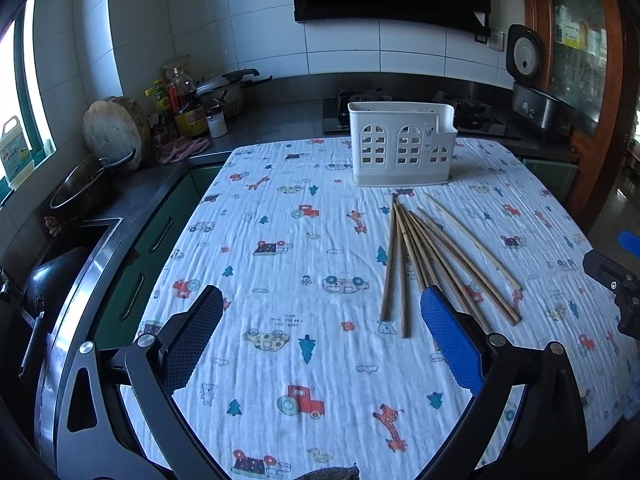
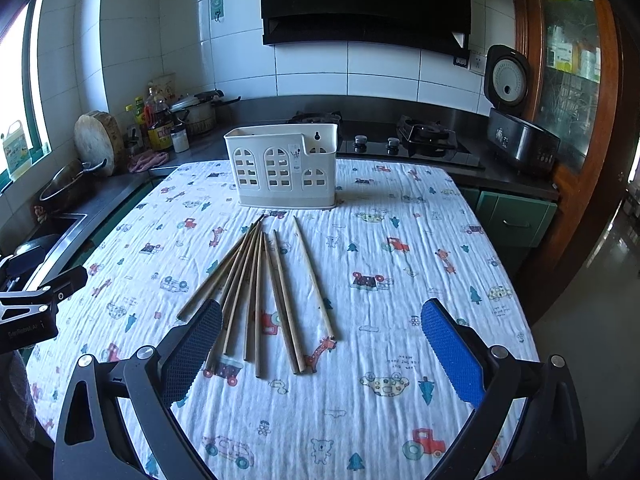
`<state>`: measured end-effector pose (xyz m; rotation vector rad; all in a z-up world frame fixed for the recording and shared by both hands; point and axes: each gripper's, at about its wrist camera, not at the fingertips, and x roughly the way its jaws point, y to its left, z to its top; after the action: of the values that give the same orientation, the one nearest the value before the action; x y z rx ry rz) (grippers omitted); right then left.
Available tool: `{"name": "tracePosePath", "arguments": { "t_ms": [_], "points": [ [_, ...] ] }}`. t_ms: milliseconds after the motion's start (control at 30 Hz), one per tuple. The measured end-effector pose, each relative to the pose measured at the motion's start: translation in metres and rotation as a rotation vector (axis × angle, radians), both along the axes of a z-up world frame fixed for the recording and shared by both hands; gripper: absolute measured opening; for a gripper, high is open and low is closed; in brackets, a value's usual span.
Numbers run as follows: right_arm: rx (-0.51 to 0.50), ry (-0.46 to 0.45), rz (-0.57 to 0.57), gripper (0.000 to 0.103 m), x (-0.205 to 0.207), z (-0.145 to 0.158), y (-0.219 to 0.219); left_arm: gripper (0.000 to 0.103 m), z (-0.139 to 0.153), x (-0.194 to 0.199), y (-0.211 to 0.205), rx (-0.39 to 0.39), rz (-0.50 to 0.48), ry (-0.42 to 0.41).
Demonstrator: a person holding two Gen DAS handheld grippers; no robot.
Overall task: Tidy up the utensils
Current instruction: 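Lower the right gripper onto one wooden chopstick and close while the left gripper grasps another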
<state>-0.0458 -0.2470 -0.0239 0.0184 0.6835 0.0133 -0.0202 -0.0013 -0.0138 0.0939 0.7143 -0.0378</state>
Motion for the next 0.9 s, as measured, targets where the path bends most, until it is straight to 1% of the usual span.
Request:
{"name": "tracePosePath", "arguments": {
  "t_ms": [233,300,400,467,600,733,833,867,900],
  "points": [
    [-0.002,0.041,-0.007,0.095,0.015,-0.017,-0.001,0.092,-0.017,0.020,-0.001,0.004,-0.015,0.057],
    [0.001,0.056,-0.011,0.088,0.020,-0.022,-0.001,0.088,-0.022,0.026,-0.001,0.006,-0.021,0.075],
    [0.009,0.078,-0.013,0.087,0.028,-0.029,-0.003,0.086,-0.029,0.035,-0.002,-0.001,-0.030,0.099],
    [0.005,0.087,-0.016,0.087,0.032,-0.033,-0.003,0.080,-0.032,0.042,-0.001,0.000,-0.033,0.115],
    [0.001,0.117,-0.017,0.077,0.045,-0.044,-0.003,0.072,-0.041,0.055,0.000,-0.004,-0.038,0.147],
    [0.010,0.149,-0.018,0.072,0.056,-0.056,-0.007,0.065,-0.051,0.068,-0.001,-0.005,-0.051,0.171],
    [0.013,0.172,-0.018,0.066,0.066,-0.064,-0.011,0.061,-0.058,0.076,-0.004,-0.002,-0.065,0.192],
    [0.014,0.178,-0.017,0.062,0.069,-0.066,-0.012,0.057,-0.061,0.079,-0.005,-0.001,-0.069,0.196],
    [0.018,0.186,-0.013,0.058,0.072,-0.068,-0.014,0.056,-0.063,0.082,-0.006,-0.002,-0.073,0.202]
  ]
}}
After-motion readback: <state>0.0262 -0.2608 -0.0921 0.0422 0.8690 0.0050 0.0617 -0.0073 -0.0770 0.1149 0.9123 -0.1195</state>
